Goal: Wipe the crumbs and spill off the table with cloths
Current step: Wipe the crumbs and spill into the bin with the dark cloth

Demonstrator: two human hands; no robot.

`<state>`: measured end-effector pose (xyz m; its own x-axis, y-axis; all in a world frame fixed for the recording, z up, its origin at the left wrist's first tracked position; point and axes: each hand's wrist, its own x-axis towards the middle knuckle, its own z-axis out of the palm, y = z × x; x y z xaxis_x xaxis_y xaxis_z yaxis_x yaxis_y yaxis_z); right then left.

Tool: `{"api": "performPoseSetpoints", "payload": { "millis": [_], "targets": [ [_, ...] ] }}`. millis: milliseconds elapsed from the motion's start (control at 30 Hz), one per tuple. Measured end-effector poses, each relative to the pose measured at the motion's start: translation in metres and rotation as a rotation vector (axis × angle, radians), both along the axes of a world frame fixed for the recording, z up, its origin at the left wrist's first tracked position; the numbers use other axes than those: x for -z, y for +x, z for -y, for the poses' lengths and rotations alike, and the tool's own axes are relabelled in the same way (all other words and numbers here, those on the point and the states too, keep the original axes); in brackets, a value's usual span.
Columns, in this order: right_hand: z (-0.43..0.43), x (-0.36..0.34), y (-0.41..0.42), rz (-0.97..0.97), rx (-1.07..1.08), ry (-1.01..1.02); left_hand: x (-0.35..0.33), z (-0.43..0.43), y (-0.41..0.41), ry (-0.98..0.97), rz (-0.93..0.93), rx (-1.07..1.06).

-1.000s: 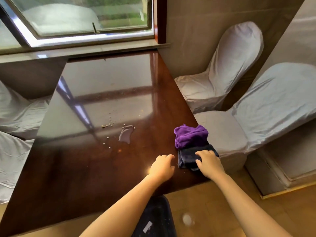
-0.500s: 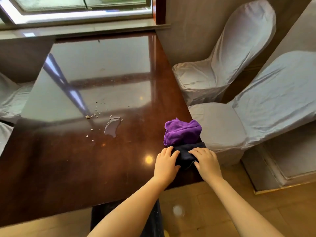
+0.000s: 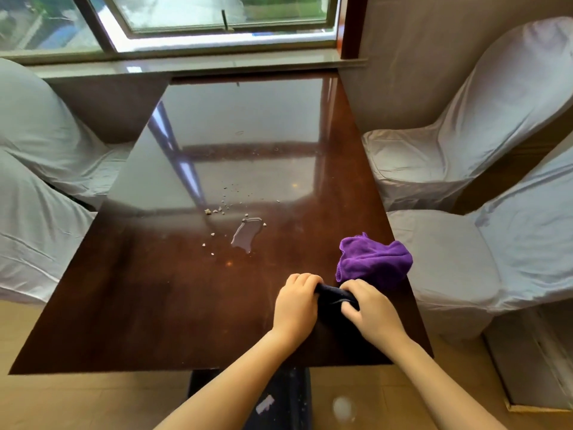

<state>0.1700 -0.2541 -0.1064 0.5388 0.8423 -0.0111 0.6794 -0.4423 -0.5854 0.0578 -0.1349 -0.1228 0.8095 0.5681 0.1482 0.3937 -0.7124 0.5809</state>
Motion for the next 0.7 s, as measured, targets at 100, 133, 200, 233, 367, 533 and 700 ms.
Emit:
{"api": "performPoseSetpoints", "payload": {
  "millis": [100,133,200,233,367,533,700],
  "targets": [
    [-0.034,-0.01,-0.005,-0.005,0.019,0.065,-0.015,-0.033,-0.006,0.039,0.013,-0.053],
    [-0.047,-0.013,-0.004,0.005,0.035,0.083,-0.02,-0.046,-0.004,0.048,0.009,-0.059],
    [-0.072,-0.019,0.001,0.043,0.075,0.105,-0.028,-0.071,0.008,0.057,0.005,-0.065],
    [-0.083,-0.021,0.004,0.065,0.098,0.109,-0.031,-0.083,0.016,0.061,0.005,-0.067],
    [-0.122,-0.019,0.019,0.18,0.223,0.081,-0.027,-0.125,0.052,0.113,-0.031,-0.043],
    [-0.141,0.016,0.016,0.229,0.272,-0.167,0.005,-0.152,0.072,0.12,-0.221,0.113],
    [-0.143,0.04,0.01,0.422,0.033,-0.107,0.011,-0.192,0.011,0.04,0.006,-0.041]
  ]
}}
